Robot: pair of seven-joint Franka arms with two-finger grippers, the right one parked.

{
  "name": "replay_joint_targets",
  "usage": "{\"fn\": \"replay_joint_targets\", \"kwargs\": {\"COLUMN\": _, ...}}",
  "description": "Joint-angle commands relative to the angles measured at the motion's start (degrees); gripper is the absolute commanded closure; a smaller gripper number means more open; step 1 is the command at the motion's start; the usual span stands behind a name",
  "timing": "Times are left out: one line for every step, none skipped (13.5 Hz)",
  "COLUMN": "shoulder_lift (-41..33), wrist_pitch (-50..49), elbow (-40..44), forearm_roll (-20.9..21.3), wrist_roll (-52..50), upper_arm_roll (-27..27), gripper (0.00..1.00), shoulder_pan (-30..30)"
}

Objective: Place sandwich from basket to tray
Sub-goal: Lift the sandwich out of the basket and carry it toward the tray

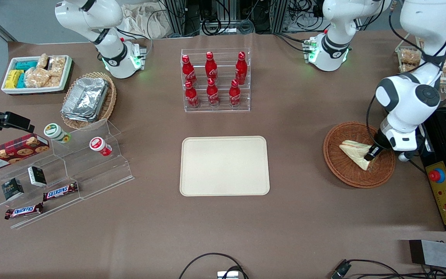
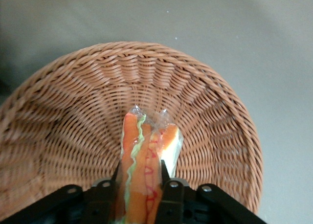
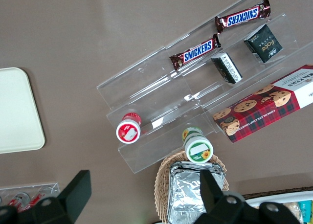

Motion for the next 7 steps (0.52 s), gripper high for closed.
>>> {"fn": "replay_joint_targets", "kwargs": {"shoulder_lift": -8.69, "wrist_pitch": -8.14, "elbow": -0.49, "forearm_roll": 0.24, "wrist_roll": -0.09, "upper_arm_roll": -0.32, "gripper": 0.96, "shoulder_pan": -0.16}}
{"fn": "replay_joint_targets", "kwargs": {"shoulder_lift": -9.4, "wrist_pitch": -9.99, "elbow": 0.3, "forearm_roll": 0.24, "wrist_roll": -2.54, "upper_arm_roll": -1.28, "gripper": 0.96, "shoulder_pan": -0.16}}
{"fn": "replay_joint_targets", "kwargs": {"shoulder_lift": -9.58, "wrist_pitch": -11.92, "elbow": 1.44, "forearm_roll": 0.32, "wrist_roll": -4.48, "upper_arm_roll": -2.07, "gripper": 0.96, "shoulder_pan": -0.07}}
{"fn": "replay_joint_targets", "kwargs": {"shoulder_lift": -9.59, "wrist_pitch": -13.33, "elbow": 2.76, "forearm_roll": 0.32, "wrist_roll": -5.54, "upper_arm_roll": -2.95, "gripper": 0.96, "shoulder_pan": -0.16}}
{"fn": "replay_joint_targets", "kwargs": {"shoulder_lift": -9.59, "wrist_pitch": -14.04, "elbow": 3.55, "forearm_roll": 0.41, "wrist_roll": -5.99, "upper_arm_roll": -4.35, "gripper": 0.96, "shoulder_pan": -0.16}}
{"fn": "replay_joint_targets", "kwargs": {"shoulder_lift": -9.59, "wrist_pitch": -14.13, "elbow": 4.26, "forearm_roll": 0.59, "wrist_roll": -6.08, "upper_arm_roll": -6.28, "gripper": 0.96, "shoulder_pan": -0.16}}
{"fn": "replay_joint_targets", "kwargs": {"shoulder_lift": -9.59, "wrist_pitch": -14.13, "elbow": 4.44, "forearm_roll": 2.85, "wrist_roll": -6.08, "upper_arm_roll": -7.95, "gripper": 0.96, "shoulder_pan": -0.16}}
